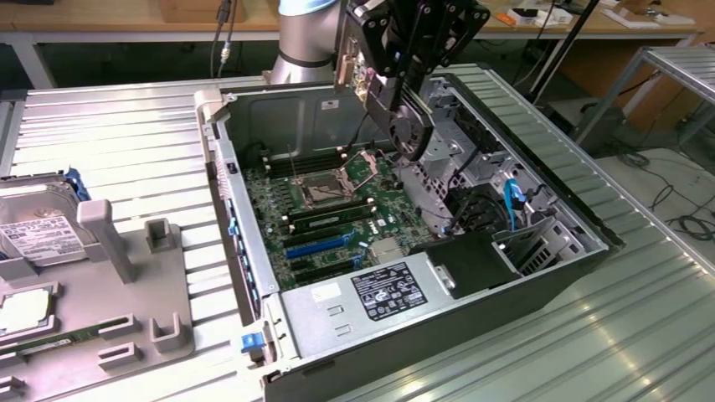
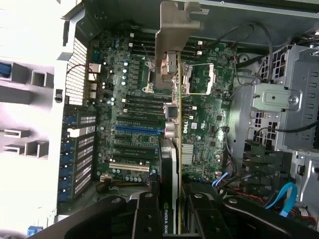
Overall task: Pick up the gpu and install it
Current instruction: 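Insert the gpu into the slot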
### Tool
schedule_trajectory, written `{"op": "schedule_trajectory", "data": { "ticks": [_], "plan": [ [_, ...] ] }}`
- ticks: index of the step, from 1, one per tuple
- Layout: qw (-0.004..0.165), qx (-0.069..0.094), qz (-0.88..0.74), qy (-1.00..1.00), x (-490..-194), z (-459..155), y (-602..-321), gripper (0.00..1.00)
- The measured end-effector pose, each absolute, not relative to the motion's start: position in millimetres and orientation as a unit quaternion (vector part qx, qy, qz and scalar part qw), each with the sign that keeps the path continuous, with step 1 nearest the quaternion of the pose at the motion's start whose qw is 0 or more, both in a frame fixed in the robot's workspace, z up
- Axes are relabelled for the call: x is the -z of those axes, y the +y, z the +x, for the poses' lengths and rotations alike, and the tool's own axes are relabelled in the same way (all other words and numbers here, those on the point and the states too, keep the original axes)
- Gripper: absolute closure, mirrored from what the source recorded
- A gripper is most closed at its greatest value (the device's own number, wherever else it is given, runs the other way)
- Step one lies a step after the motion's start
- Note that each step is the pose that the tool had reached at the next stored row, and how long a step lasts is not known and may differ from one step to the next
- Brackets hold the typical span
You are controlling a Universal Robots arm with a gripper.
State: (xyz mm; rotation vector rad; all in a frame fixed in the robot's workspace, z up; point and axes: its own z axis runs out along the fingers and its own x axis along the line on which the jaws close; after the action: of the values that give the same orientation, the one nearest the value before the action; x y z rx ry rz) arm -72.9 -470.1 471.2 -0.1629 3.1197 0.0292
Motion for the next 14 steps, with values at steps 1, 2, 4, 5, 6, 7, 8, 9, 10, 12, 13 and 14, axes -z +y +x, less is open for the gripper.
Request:
{"op": "schedule_trajectory", "data": {
  "ticks": [1,2,4,5,6,7,8,9,10,12,13,14],
  "plan": [
    [0.009,-0.009,-0.052,0.999,-471.2,-72.9,-470.1,0.73],
    [0.009,-0.009,-0.052,0.999,-471.2,-72.9,-470.1,0.73],
    [0.009,-0.009,-0.052,0.999,-471.2,-72.9,-470.1,0.73],
    [0.009,-0.009,-0.053,0.999,-471.2,-72.9,-470.1,0.73],
    [0.009,-0.009,-0.055,0.998,-471.2,-72.9,-470.0,0.73],
    [0.009,-0.009,-0.057,0.998,-471.2,-72.9,-470.1,0.73],
    [0.009,-0.009,-0.060,0.998,-471.2,-72.9,-470.0,0.73],
    [0.009,-0.009,-0.062,0.998,-471.2,-72.9,-470.0,0.73],
    [0.009,-0.009,-0.065,0.998,-471.2,-72.8,-470.1,0.73],
    [0.009,-0.009,-0.072,0.997,-471.2,-72.9,-470.0,0.73],
    [0.009,-0.010,-0.075,0.997,-471.2,-72.9,-470.1,0.73],
    [0.009,-0.010,-0.078,0.997,-471.2,-72.9,-470.1,0.73]
  ]
}}
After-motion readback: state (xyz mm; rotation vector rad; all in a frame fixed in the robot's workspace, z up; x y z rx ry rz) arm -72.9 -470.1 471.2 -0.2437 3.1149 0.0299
